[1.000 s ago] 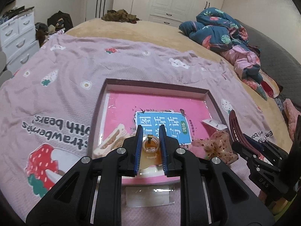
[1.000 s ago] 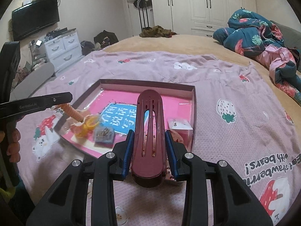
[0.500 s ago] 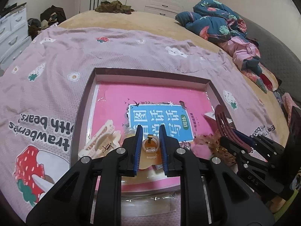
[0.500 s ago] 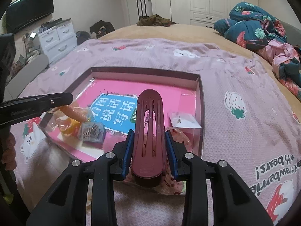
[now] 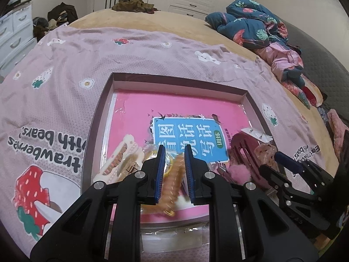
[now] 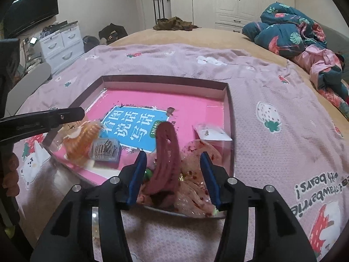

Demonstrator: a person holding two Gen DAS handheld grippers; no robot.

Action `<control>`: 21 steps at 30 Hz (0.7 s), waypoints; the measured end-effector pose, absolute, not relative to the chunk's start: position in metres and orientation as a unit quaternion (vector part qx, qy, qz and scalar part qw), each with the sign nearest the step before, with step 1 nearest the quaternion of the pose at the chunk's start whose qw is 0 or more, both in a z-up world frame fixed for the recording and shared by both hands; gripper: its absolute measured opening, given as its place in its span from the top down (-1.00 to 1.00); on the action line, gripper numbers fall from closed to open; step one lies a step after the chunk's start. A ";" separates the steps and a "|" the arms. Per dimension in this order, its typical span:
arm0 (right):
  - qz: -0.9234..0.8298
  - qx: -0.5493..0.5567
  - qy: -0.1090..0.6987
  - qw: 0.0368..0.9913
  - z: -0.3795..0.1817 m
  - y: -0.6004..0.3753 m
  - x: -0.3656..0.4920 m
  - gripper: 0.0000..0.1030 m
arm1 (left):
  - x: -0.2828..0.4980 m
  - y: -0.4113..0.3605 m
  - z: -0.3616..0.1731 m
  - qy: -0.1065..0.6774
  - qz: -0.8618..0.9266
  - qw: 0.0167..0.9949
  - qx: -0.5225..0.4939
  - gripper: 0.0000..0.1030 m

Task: Organize jewelry
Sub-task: 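Open both tools to release the clips in the box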

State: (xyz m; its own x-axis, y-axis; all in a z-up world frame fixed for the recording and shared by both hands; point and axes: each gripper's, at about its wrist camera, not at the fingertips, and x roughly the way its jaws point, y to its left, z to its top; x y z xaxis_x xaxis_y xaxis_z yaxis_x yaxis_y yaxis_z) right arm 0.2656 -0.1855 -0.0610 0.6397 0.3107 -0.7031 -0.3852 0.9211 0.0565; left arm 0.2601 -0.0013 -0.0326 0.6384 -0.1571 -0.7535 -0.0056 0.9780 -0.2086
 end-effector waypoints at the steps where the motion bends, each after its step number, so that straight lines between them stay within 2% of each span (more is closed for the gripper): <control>1: 0.192 -0.047 0.380 0.904 -0.060 -0.188 0.264 0.01 | 0.260 -0.002 -0.032 0.423 -0.043 0.900 -0.096 0.79; 3: 0.188 -0.043 0.379 0.905 -0.058 -0.191 0.261 -0.08 | 0.259 -0.005 -0.030 0.422 -0.047 0.901 -0.093 0.79; 4: 0.186 -0.042 0.379 0.906 -0.057 -0.193 0.259 -0.10 | 0.258 -0.007 -0.030 0.421 -0.047 0.901 -0.091 0.69; 5: 0.185 -0.041 0.378 0.906 -0.056 -0.195 0.257 -0.11 | 0.257 -0.008 -0.028 0.420 -0.048 0.902 -0.090 0.51; 8: 0.181 -0.040 0.376 0.908 -0.053 -0.201 0.251 -0.15 | 0.252 -0.011 -0.023 0.414 -0.050 0.905 -0.087 0.28; 12: 0.179 -0.038 0.373 0.910 -0.049 -0.208 0.241 -0.20 | 0.244 -0.012 -0.017 0.406 -0.047 0.909 -0.080 0.19; 14: 0.179 -0.038 0.369 0.911 -0.047 -0.210 0.235 -0.28 | 0.238 -0.011 -0.013 0.401 -0.043 0.912 -0.078 0.04; 21: 0.184 -0.036 0.360 0.914 -0.040 -0.209 0.217 -0.40 | 0.217 -0.002 -0.007 0.390 -0.026 0.917 -0.078 -0.18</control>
State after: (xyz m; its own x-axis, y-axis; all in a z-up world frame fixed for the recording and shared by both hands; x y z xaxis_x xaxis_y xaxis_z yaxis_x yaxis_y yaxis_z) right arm 0.2174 -0.2088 -0.0396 0.6731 0.3094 -0.6718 -0.3619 0.9299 0.0657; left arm 0.2173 -0.0020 -0.0070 0.6947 -0.1092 -0.7110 -0.0129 0.9864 -0.1641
